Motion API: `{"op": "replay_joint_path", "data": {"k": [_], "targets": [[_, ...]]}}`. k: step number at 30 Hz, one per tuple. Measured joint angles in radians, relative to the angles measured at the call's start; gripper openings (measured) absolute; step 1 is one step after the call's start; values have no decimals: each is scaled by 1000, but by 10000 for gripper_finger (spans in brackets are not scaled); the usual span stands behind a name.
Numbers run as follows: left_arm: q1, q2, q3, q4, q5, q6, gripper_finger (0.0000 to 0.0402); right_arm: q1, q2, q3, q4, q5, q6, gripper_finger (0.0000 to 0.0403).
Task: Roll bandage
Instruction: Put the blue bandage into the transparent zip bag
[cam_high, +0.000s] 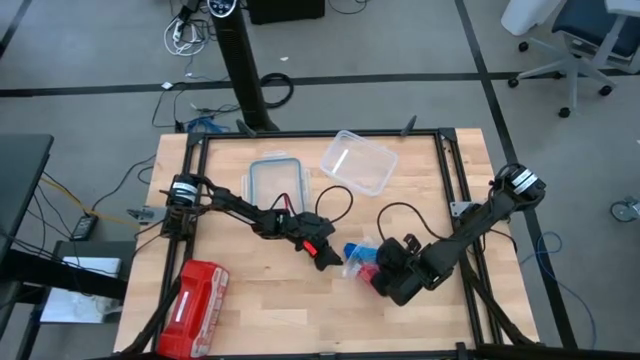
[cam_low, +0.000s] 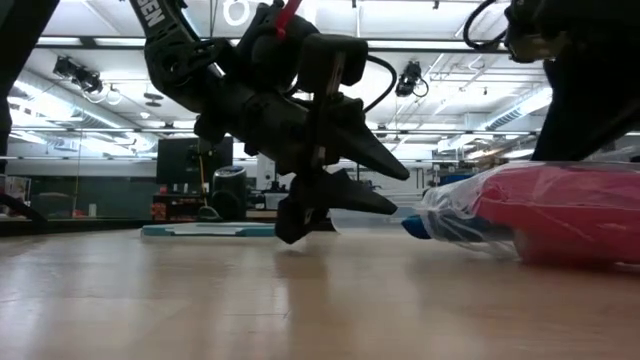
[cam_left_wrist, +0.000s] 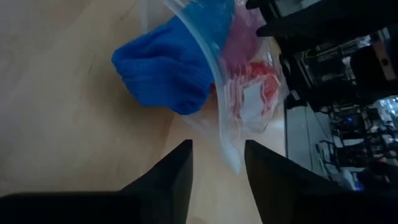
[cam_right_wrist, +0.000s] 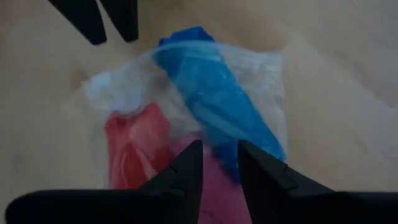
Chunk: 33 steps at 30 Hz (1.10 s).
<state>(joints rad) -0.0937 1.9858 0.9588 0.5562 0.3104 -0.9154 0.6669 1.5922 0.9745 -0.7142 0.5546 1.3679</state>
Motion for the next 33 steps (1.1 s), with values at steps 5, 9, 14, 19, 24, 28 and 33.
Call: {"op": "replay_joint_path", "data": {"k": [5,9,14,19,24,28,33], "targets": [[-14,0,0,-2,17,48,157,41,-27,63,-66,-39,-1,93],[-18,0,0,-2,-20,136,157,72,-26,68,-88,-175,36,91],[9,0,0,-16,-40,340,157,164,-26,67,-151,-171,175,91],[17,0,0,-94,-101,494,157,254,-25,67,-216,-186,356,87],[14,0,0,-115,-213,519,157,267,0,66,-208,-186,387,87],[22,0,0,-73,-191,513,157,237,47,65,-205,-172,345,86],[20,0,0,-32,-182,520,157,185,98,65,-196,-103,274,87]]}}
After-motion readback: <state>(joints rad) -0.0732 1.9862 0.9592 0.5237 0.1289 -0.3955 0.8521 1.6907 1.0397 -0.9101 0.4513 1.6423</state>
